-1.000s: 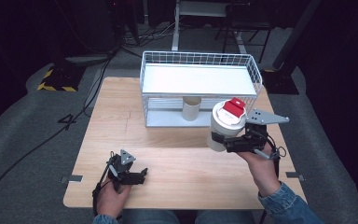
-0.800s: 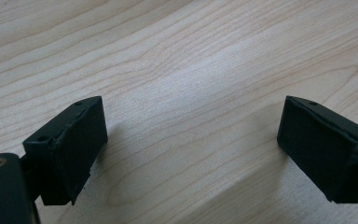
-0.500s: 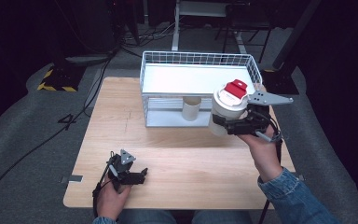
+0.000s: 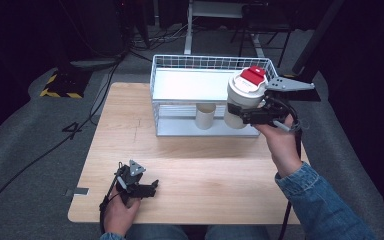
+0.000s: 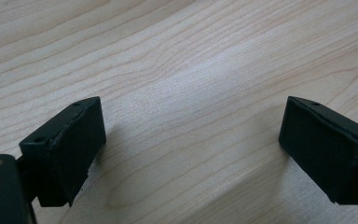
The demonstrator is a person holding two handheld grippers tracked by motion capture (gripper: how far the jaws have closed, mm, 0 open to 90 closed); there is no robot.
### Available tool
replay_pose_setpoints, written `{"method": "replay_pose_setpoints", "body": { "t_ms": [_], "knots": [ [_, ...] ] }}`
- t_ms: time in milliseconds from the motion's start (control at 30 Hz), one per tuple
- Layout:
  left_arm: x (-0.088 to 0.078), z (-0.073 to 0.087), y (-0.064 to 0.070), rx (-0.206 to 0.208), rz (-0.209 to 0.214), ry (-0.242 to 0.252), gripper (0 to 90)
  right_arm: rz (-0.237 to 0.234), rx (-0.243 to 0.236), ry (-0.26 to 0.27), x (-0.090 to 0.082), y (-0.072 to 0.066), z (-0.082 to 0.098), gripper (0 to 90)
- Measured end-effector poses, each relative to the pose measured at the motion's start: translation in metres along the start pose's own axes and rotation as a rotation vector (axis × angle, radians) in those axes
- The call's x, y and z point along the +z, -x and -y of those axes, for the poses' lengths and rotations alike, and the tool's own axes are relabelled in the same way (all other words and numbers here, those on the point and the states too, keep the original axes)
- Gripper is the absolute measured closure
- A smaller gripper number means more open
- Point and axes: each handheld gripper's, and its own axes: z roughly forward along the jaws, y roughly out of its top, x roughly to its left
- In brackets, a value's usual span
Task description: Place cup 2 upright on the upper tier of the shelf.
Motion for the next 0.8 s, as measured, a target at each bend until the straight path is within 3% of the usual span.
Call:
{"method": "replay_pose_setpoints", "body": {
  "t_ms": [367, 800],
  "knots": [
    [0.002, -0.001, 0.0, -0.004, -0.002, 0.001, 7.2, 0.059, 0.007, 0.004, 0.015, 0.015, -0.021, 9.3],
    [0.003, -0.003, 0.0, -0.002, -0.003, -0.002, 6.1, 0.117, 0.049, 0.026, 0.037, 0.039, -0.044, 9.3]
  ]
}}
